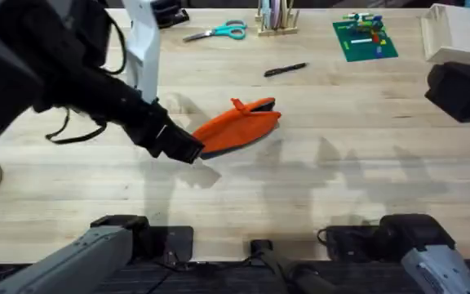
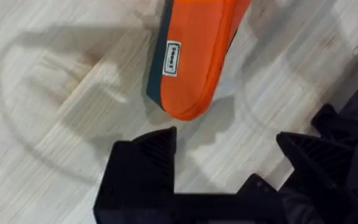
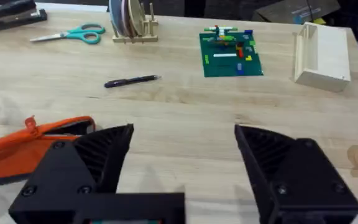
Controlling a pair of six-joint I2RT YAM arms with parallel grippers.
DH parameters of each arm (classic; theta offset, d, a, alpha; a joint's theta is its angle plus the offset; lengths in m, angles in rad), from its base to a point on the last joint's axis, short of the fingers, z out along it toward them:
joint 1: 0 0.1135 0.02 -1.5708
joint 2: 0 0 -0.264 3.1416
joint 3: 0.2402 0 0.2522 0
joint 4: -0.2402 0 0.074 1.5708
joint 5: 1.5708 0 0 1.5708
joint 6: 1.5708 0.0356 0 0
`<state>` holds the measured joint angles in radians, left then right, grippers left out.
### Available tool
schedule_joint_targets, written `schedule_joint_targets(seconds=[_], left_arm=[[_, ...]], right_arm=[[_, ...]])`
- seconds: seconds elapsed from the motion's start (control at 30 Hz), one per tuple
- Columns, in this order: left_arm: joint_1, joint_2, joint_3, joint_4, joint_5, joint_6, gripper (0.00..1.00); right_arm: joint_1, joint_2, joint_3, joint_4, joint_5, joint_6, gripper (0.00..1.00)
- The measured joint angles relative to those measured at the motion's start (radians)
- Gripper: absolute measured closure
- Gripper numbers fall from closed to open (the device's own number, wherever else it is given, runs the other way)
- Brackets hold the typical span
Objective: Unzip the bag, pick up the pens from the table one at a time and place them inside, then zip the bag closed.
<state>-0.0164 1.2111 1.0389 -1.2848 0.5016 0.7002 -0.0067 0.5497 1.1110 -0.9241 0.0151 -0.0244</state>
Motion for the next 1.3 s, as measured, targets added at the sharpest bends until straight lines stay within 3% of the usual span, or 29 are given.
schedule_joint_targets(seconds=[0.2, 0.23, 0.47, 0.77, 0.83, 1.0, 1.03, 1.07, 1.3], left_arm=[[-0.065, 0.083, 0.000, 0.031, -0.025, -0.004, 0.008], [-0.101, 0.142, 0.000, 0.071, -0.043, -0.005, 0.008], [-0.109, 0.249, 0.000, 0.151, -0.070, -0.005, 0.006], [-0.109, 0.360, 0.000, 0.159, -0.045, -0.009, 0.026], [-0.109, 0.378, 0.000, 0.167, -0.045, -0.013, 0.130], [-0.106, 0.389, 0.001, 0.193, -0.049, -0.029, 0.646], [-0.106, 0.389, 0.004, 0.197, -0.045, -0.049, 0.863], [-0.106, 0.389, 0.004, 0.200, -0.043, -0.053, 0.930], [-0.106, 0.389, 0.005, 0.204, -0.040, -0.069, 0.957]], right_arm=[[0.000, 0.000, 0.000, 0.000, 0.000, -0.003, 0.003], [0.000, 0.000, 0.000, 0.000, 0.000, -0.003, 0.003], [0.000, 0.000, 0.000, 0.000, 0.000, -0.002, 0.003], [0.000, 0.000, 0.000, -0.029, 0.000, -0.003, 0.003], [0.000, 0.000, 0.000, -0.029, 0.000, -0.003, 0.003], [0.000, 0.000, 0.000, -0.029, 0.000, -0.003, 0.003], [0.000, 0.000, 0.000, -0.029, 0.000, -0.003, 0.003], [0.000, 0.000, 0.000, -0.029, 0.000, -0.003, 0.004], [0.000, 0.000, 0.000, -0.029, -0.004, -0.003, 0.003]])
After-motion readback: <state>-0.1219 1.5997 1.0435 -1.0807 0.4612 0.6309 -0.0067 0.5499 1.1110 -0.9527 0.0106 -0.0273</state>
